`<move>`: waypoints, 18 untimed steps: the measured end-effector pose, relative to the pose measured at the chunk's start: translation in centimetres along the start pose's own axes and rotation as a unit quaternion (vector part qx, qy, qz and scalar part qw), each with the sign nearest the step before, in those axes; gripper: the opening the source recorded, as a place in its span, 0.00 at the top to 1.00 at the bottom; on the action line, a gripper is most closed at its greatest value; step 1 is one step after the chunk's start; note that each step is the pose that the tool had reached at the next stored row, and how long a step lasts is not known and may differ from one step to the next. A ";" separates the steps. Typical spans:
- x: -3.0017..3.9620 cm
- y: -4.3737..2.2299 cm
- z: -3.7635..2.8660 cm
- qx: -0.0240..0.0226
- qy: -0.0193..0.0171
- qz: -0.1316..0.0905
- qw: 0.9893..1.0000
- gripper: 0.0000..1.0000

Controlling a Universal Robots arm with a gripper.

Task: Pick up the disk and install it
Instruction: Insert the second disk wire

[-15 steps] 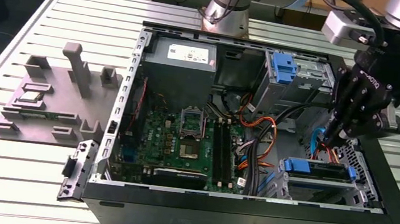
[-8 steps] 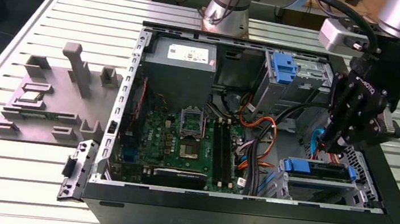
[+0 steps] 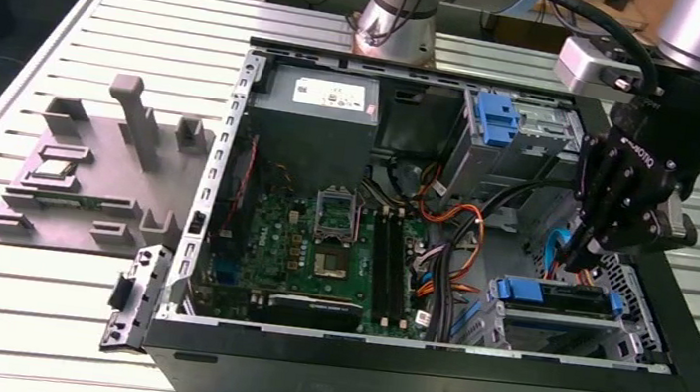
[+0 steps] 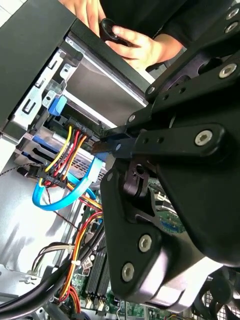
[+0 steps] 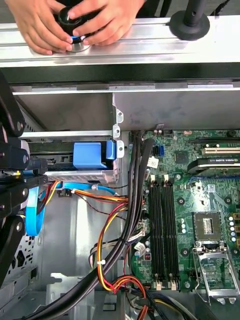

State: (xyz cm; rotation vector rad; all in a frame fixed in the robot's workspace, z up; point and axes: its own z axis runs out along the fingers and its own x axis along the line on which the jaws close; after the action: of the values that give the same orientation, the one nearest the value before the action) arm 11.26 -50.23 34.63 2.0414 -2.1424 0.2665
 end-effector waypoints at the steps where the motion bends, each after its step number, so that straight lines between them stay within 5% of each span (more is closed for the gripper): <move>1: 0.00 0.00 0.00 0.000 0.000 0.000 1.000 0.84; 8: 0.00 0.00 0.01 0.000 0.000 0.000 1.000 0.83; 11: 0.00 0.00 0.02 0.001 0.000 -0.004 1.000 0.71; 17: 0.02 0.00 0.03 0.007 0.000 -0.030 1.000 0.72; 18: 0.02 0.00 0.04 0.008 0.000 -0.033 0.999 0.78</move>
State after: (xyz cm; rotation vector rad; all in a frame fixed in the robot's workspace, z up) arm 11.27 -50.26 34.60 2.1162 -2.0757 0.2759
